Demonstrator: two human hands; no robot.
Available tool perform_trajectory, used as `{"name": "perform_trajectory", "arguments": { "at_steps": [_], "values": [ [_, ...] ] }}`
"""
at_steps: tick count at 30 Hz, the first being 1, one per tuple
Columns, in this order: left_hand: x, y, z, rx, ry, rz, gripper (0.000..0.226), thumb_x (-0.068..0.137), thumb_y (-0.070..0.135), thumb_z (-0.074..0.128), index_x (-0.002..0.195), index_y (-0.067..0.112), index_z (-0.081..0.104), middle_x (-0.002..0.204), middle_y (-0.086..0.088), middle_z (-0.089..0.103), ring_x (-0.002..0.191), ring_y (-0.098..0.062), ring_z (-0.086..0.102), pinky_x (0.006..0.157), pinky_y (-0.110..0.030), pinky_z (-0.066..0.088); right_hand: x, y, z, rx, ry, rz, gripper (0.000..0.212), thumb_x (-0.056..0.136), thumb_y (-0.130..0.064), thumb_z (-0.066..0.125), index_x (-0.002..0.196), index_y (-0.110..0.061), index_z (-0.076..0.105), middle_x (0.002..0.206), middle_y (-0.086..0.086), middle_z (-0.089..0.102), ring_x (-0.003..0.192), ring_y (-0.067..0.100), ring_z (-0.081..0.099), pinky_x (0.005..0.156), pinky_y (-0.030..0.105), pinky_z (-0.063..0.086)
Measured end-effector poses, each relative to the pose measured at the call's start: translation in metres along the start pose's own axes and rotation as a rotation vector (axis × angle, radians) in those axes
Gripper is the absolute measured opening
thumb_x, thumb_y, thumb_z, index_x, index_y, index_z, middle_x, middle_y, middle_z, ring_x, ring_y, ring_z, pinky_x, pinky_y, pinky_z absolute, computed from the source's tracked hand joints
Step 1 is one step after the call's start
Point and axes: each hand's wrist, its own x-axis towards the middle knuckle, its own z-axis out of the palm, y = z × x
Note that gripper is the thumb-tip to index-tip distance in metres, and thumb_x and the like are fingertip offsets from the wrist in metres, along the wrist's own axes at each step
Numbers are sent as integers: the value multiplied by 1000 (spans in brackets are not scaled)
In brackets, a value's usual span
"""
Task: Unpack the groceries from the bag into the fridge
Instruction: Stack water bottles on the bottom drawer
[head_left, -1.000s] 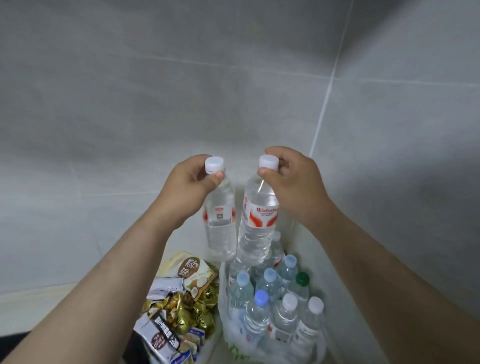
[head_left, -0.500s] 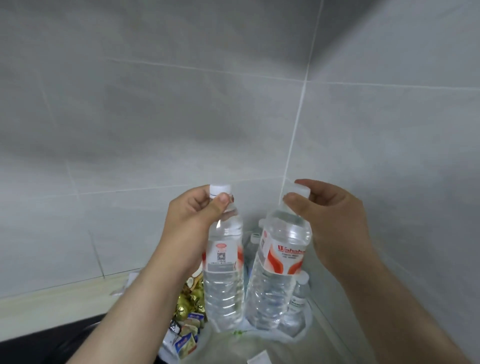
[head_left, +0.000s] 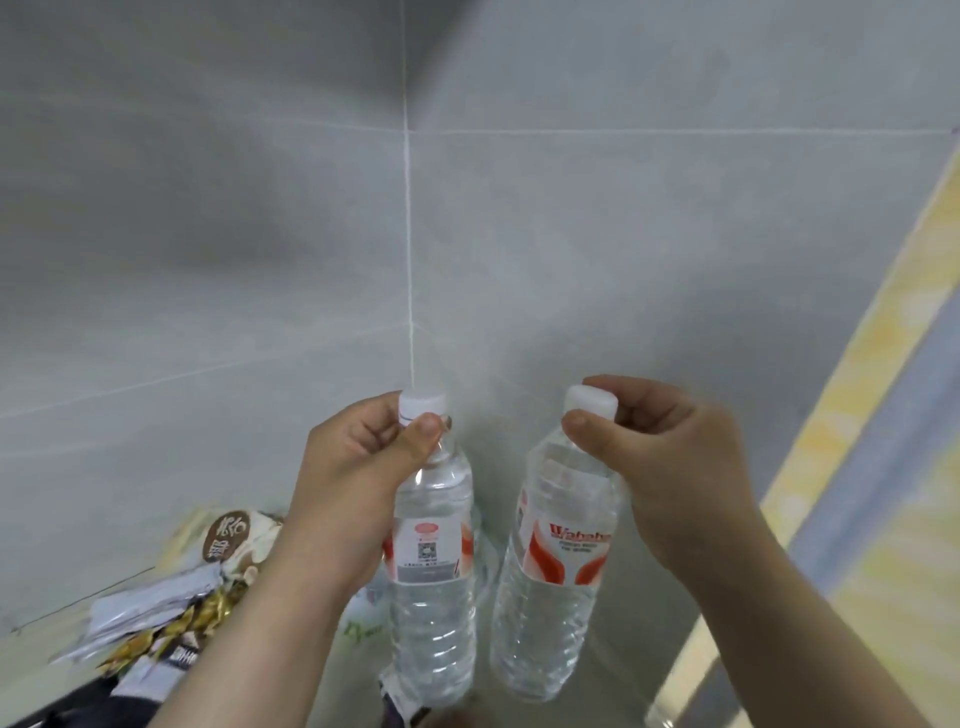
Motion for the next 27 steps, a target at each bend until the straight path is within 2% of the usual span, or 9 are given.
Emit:
{"name": "perform_trajectory", "arguments": {
  "at_steps": [2,4,5,9,13,17,21,23,27],
  "values": [
    [-9,-1,21,4,-70,-4,14,63,18,81,77,19,78,78,-10,73,74,-26,67,75,-42,52,-11,-4,-24,-6,36,2,21,70,-11,83,87,-21,75,76,-5,76,67,8,70,60,16,51],
    [-19,-2,42,0,-131,-6,11,68,16,74,76,22,78,77,-5,73,71,-20,67,70,-37,53,-24,-8,-49,8,79,5,21,70,-10,83,86,-21,75,76,-5,76,68,7,70,60,15,51],
    [-24,-3,53,-12,-153,-15,11,69,19,71,77,22,78,78,-5,73,71,-20,67,69,-36,53,-31,-10,-62,5,102,6,22,69,-11,83,85,-21,75,76,-4,76,69,8,71,61,16,52],
    [-55,-3,100,-49,-255,-30,14,65,18,83,78,20,78,79,-6,74,71,-20,68,69,-37,54,-67,-22,-114,-33,187,-13,22,66,-10,84,83,-22,76,77,-2,76,69,11,71,63,18,53],
    [-94,-2,145,-41,-374,-19,18,61,29,81,79,27,78,77,-2,74,71,-18,68,69,-38,55,-109,-38,-168,-67,265,-6,22,66,-11,84,82,-24,77,78,-2,76,72,13,72,64,21,55],
    [-139,0,190,-34,-494,-3,31,60,42,75,82,20,77,78,-10,73,72,-25,67,72,-47,53,-160,-56,-223,-120,393,20,28,64,-12,85,87,-25,75,78,-6,76,73,11,72,63,20,53],
    [-189,5,235,-38,-581,-1,34,58,46,75,82,22,78,79,-11,73,75,-28,67,76,-52,53,-213,-76,-272,-182,490,25,29,66,-11,85,87,-27,73,75,-9,75,67,5,70,57,13,51],
    [-215,8,256,-66,-645,-10,32,57,44,75,83,26,79,81,-9,75,76,-25,68,77,-50,54,-240,-86,-295,-220,547,21,29,66,-10,85,87,-27,73,73,-11,75,62,1,68,54,10,48],
    [-267,14,298,-118,-796,-13,22,64,27,77,84,34,79,82,-4,76,77,-18,69,72,-41,56,-295,-107,-335,-271,660,8,29,67,-8,85,88,-26,73,69,-14,73,59,-4,65,52,7,45]
  ]
}}
